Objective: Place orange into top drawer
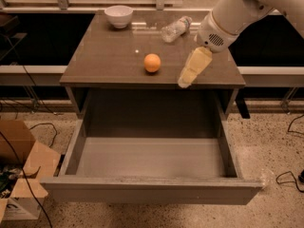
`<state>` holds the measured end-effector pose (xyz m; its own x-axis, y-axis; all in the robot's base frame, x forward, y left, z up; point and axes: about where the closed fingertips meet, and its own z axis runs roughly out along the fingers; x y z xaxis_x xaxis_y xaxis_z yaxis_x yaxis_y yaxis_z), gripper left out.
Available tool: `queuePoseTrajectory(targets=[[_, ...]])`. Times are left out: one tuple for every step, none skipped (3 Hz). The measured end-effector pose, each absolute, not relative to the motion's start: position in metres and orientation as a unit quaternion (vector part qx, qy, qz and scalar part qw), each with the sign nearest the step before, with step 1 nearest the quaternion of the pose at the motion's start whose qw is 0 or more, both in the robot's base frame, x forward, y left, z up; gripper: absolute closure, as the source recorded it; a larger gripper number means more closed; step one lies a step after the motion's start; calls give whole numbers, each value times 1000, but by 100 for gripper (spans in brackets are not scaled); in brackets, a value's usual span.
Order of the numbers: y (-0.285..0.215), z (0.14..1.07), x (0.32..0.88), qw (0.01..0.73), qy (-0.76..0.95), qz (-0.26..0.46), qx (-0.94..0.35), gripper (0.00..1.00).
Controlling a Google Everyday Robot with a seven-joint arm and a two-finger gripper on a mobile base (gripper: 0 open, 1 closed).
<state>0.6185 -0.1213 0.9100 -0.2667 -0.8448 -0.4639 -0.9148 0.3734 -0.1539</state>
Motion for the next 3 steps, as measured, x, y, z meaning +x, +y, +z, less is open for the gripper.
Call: queuePoseTrajectory(targets=[[-101,900,661,266,791,97,-542,0],[-80,887,691,274,786,120,-541,0],[-70,869,709,269,788,136,-536,0]])
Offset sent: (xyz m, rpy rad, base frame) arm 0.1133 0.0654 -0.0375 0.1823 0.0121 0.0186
